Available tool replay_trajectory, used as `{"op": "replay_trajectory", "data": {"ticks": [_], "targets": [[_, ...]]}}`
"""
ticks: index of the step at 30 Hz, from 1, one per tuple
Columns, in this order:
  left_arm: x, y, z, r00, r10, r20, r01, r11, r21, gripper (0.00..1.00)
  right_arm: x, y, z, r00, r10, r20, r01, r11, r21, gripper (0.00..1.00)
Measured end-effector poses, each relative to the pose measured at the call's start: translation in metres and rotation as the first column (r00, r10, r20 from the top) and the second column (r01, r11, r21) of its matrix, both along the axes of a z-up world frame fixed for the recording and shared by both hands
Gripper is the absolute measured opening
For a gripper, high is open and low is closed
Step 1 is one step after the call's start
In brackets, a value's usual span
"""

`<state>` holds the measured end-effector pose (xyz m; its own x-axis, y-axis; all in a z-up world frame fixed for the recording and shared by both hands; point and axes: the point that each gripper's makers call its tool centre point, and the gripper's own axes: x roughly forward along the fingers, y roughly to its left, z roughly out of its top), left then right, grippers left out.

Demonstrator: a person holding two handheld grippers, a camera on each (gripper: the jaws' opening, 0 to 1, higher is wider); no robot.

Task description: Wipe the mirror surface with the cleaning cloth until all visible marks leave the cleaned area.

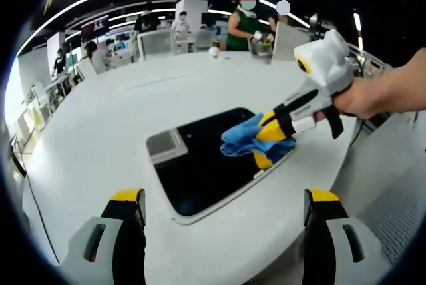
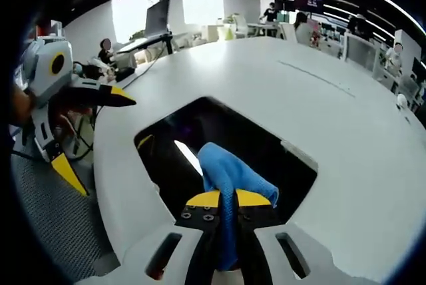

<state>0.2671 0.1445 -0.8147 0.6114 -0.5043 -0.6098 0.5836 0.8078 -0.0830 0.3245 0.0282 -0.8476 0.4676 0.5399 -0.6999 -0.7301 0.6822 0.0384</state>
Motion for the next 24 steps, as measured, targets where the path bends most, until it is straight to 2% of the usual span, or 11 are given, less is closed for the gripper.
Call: {"op": "replay_trajectory", "data": {"ticks": [14,24], "targets": [[0.000,0.001,-0.001,1.000,0.000,0.000,0.000,1.000,0.006,0.99,-0.026,0.001,0.000,1.000,0.010,-0.002,-0.010,1.000,0.011,0.02],[0.000,0.001,0.000,1.000,0.005,0.001,-0.005,1.000,0.006,0.99,-0.033,0.001,-0.001,1.000,0.000,-0.010,0.001,1.000,0.025,0.02]]}}
